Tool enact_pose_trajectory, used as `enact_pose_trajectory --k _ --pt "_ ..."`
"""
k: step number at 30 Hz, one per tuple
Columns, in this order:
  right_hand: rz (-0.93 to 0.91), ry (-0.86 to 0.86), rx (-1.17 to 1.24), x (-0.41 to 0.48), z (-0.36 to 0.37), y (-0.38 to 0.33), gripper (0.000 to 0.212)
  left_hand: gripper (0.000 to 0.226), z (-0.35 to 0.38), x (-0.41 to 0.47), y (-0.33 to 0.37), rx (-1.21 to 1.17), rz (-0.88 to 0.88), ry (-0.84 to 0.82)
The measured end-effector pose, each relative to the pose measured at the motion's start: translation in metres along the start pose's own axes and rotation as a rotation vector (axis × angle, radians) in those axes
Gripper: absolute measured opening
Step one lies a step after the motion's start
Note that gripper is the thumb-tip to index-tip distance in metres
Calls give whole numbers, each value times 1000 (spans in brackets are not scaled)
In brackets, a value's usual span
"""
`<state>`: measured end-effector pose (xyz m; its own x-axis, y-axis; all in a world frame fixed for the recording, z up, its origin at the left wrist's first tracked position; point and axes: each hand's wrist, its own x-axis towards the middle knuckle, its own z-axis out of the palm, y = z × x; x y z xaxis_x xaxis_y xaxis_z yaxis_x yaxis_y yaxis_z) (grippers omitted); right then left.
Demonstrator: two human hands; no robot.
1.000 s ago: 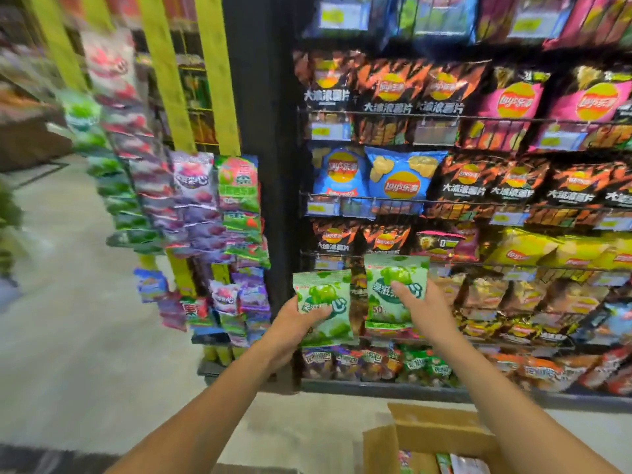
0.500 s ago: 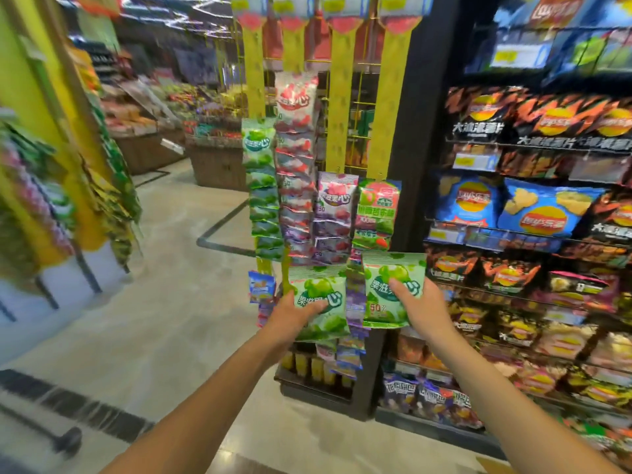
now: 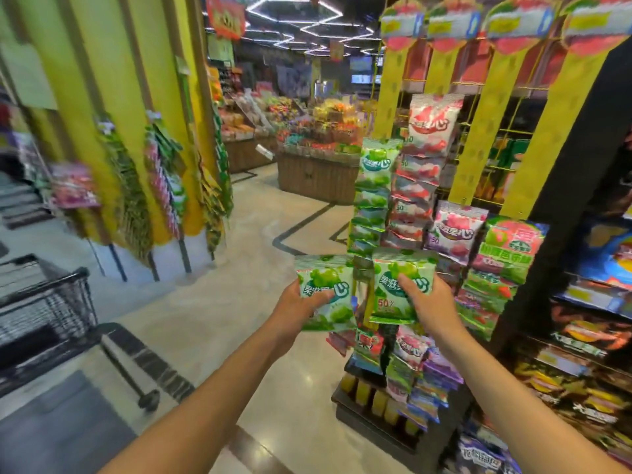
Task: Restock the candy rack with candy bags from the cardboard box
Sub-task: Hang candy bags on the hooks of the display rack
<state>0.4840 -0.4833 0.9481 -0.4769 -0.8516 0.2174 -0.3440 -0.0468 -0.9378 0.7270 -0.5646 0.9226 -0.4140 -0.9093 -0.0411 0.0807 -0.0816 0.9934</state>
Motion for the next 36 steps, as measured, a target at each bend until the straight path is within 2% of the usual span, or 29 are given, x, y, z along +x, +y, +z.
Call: enact_pose_trajectory --k 2,9,17,20,24,30,36 --pt "-18 -16 -15 18 20 -2 31 33 -17 10 3 1 2 34" --pt "-65 -66 55 88 82 -9 21 26 -62 63 22 -5 11 129" --pt "-55 -42 55 164 105 -14 27 28 -76 149 44 5 52 122" --pt "-69 -16 24 183 102 -17 28 31 -73 176 52 3 66 90" --pt "-80 30 16 194 94 -26 16 33 -63 205 65 6 85 37" --pt "-98 151 -69 206 77 -36 24 27 -42 242 82 10 136 -90" --pt "-79 339 -108 211 62 -54 32 31 -20 279 111 57 149 -262"
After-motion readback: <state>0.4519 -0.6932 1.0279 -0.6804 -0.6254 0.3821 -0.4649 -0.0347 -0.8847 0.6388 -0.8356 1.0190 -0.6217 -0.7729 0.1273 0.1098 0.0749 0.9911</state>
